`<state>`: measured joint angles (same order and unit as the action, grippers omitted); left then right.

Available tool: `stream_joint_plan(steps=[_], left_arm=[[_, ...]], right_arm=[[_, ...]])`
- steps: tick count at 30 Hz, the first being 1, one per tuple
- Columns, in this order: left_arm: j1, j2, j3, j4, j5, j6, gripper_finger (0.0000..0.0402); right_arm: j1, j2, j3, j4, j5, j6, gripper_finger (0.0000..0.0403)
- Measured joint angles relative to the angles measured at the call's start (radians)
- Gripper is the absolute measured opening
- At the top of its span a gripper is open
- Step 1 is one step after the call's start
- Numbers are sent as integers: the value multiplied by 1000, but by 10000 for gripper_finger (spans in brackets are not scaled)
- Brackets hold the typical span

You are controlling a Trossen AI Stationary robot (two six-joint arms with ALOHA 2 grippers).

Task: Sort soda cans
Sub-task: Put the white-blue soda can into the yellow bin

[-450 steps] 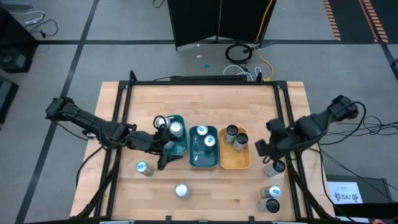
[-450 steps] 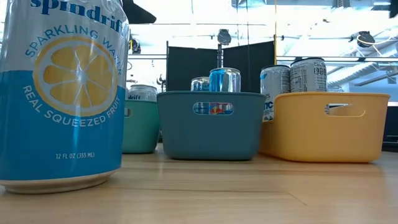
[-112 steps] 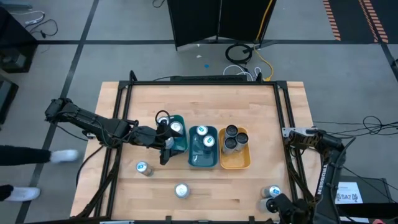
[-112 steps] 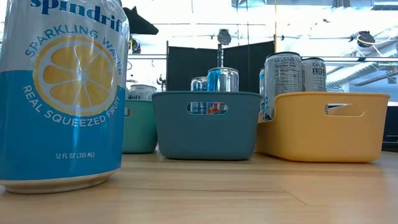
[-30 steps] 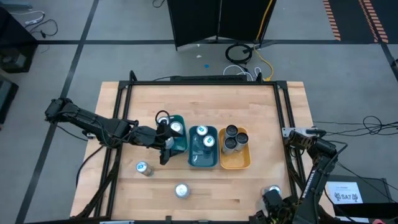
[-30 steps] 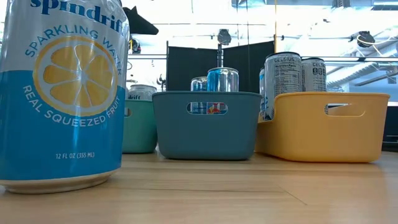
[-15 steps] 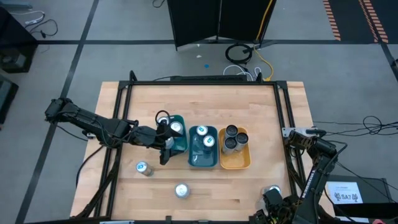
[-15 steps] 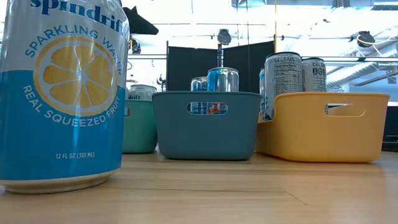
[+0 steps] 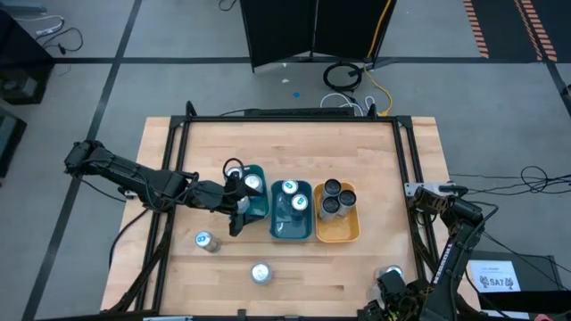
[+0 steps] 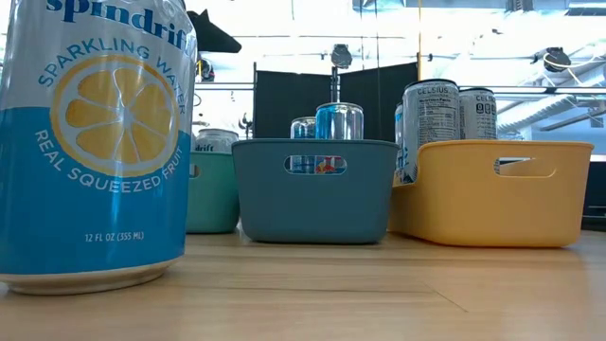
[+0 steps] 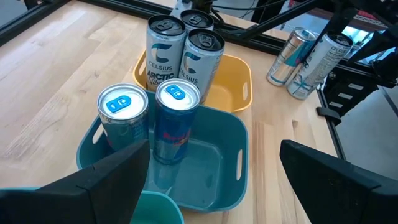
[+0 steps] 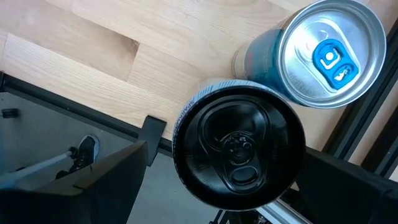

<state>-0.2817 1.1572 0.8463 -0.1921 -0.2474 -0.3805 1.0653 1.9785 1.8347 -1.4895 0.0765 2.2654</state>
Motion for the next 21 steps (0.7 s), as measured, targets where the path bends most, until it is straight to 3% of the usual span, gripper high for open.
stream_joint_plan(steps=[10,21], left_arm=[[0,0,0,0,0,0,368],[0,0,0,0,0,0,368]], right_arm=[[-5,0,0,2,0,1,371],[-10,-2,0,-7,-4,0,268]])
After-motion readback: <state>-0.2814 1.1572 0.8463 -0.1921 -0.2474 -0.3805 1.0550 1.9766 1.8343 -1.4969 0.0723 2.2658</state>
